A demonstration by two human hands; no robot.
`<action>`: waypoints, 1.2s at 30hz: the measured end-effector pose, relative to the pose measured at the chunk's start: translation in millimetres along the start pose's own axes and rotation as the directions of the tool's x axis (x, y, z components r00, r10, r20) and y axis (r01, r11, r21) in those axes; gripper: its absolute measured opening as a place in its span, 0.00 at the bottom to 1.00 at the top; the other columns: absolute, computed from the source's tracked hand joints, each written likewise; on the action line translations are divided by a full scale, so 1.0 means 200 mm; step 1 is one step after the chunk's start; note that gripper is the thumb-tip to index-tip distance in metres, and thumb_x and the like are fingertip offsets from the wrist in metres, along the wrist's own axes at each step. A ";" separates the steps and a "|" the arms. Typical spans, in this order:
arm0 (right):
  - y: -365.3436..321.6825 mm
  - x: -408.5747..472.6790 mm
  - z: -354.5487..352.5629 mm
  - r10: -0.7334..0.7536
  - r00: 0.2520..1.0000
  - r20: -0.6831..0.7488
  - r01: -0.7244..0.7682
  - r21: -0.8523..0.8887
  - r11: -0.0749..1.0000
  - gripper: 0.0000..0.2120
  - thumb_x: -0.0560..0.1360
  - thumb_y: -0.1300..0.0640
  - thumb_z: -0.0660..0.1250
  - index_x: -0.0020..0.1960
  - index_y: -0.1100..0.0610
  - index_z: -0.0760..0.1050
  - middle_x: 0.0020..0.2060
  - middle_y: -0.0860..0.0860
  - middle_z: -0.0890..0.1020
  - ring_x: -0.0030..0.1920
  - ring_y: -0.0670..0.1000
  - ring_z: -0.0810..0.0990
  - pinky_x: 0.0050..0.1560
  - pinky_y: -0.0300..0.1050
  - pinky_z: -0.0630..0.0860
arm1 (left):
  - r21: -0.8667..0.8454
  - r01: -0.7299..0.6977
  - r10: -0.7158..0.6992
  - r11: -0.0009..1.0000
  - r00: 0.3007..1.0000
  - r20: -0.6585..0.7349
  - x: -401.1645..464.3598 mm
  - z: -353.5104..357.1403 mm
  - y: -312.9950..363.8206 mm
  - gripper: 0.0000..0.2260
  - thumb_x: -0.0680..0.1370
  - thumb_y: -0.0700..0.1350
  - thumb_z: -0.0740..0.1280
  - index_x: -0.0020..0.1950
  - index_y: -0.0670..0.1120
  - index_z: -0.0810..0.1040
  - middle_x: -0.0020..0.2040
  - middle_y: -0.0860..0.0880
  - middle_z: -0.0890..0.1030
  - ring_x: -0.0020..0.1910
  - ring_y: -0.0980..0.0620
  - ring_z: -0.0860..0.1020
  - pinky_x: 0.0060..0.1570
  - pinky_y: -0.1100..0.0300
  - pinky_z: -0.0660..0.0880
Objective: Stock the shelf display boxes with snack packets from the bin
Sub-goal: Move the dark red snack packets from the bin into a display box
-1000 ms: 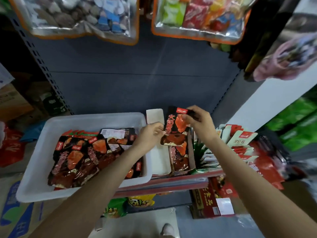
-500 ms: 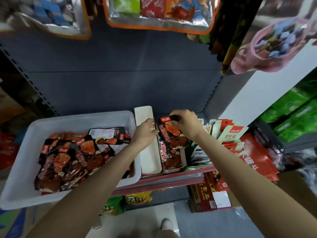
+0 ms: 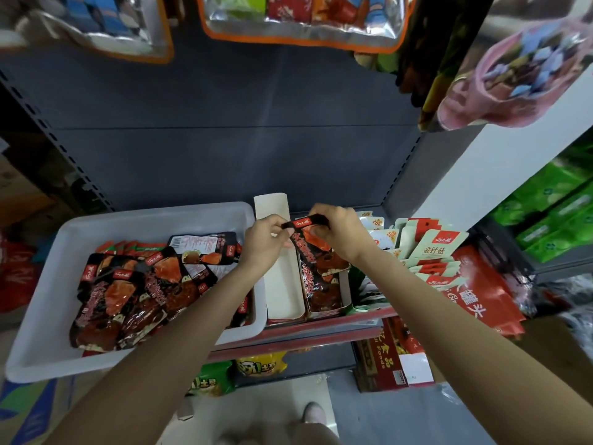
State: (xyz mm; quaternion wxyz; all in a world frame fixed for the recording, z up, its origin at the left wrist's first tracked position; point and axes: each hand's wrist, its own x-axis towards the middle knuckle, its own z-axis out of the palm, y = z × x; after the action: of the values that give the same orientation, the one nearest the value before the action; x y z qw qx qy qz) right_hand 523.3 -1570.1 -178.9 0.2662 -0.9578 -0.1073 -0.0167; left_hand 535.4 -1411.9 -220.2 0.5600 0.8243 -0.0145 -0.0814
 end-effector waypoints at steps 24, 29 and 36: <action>0.13 -0.01 0.08 0.160 0.974 0.163 -0.101 -0.321 0.942 0.12 0.77 0.61 0.63 0.57 0.52 0.78 0.52 0.54 0.81 0.53 0.56 0.78 0.48 0.48 0.74 | 0.156 0.099 -0.125 0.983 0.977 0.171 -0.01 0.05 -0.02 0.21 0.78 0.39 0.65 0.71 0.45 0.68 0.62 0.45 0.77 0.59 0.46 0.77 0.58 0.53 0.74; 0.10 -0.01 0.10 0.152 0.971 0.186 -0.067 -0.395 0.916 0.09 0.77 0.58 0.63 0.56 0.51 0.77 0.53 0.52 0.80 0.53 0.54 0.79 0.45 0.45 0.71 | 0.179 0.074 -0.105 0.981 0.980 0.171 -0.01 0.05 -0.01 0.20 0.78 0.38 0.64 0.70 0.46 0.69 0.61 0.45 0.78 0.57 0.47 0.77 0.54 0.57 0.74; -0.04 -0.02 0.13 0.062 0.986 0.153 -0.033 -0.186 0.982 0.10 0.76 0.58 0.65 0.57 0.55 0.77 0.53 0.53 0.80 0.53 0.54 0.78 0.49 0.48 0.77 | 0.311 -0.083 0.075 0.947 0.996 0.039 -0.13 -0.13 -0.03 0.12 0.78 0.40 0.64 0.61 0.46 0.77 0.54 0.49 0.82 0.48 0.53 0.80 0.46 0.63 0.74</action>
State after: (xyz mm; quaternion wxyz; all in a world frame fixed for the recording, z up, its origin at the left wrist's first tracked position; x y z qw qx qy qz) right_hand 517.2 -1550.8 -197.4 0.1679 -0.9788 -0.1032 0.0561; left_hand 513.6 -1383.0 -213.0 0.4252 0.9001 -0.0677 -0.0666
